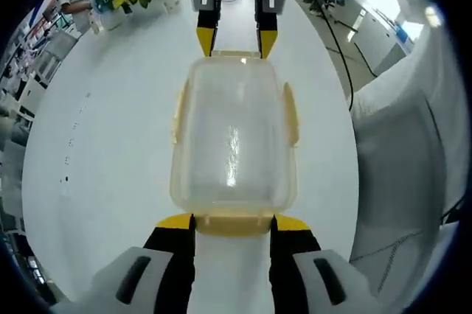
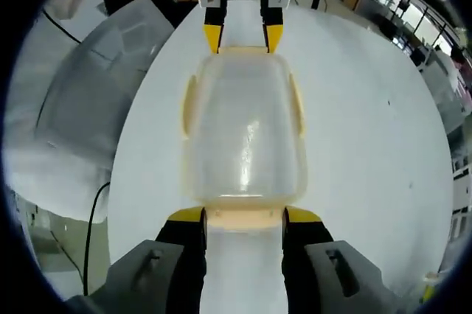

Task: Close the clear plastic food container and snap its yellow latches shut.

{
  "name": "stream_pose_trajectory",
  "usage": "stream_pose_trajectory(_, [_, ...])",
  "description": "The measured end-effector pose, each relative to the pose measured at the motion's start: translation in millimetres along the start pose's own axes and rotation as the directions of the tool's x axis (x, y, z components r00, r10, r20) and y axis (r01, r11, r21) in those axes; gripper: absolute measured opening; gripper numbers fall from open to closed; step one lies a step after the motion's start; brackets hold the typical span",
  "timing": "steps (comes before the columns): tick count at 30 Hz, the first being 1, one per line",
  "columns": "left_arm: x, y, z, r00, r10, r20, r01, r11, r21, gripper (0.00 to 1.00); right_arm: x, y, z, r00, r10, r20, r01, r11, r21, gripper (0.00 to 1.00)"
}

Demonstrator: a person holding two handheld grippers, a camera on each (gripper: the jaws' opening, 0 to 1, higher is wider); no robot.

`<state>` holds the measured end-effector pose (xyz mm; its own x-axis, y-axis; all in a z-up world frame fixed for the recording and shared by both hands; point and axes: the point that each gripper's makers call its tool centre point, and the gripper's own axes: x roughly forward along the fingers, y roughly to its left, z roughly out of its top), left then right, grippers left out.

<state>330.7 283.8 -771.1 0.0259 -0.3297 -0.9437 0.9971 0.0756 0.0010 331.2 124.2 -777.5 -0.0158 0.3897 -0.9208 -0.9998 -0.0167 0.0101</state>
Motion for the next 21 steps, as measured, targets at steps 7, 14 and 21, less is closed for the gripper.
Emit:
stream_pose_trajectory(7, [9,-10.2,8.7,1.000,-0.012,-0.012,0.012,1.000,-0.020,0.33,-3,7,-10.3,1.000,0.015,0.000,-0.015,1.000,-0.014,0.36])
stream_pose_trajectory(14, [15,-10.5,13.0,1.000,-0.009,-0.029,0.008,1.000,-0.026,0.33,0,9,-20.3,1.000,0.013,0.001,-0.013,1.000,-0.019,0.36])
stream_pose_trajectory(21, [18,-11.9,11.7,0.998,-0.018,-0.061,0.017,1.000,-0.012,0.33,1,11,-19.5,1.000,0.003,0.004,-0.003,1.000,-0.026,0.36])
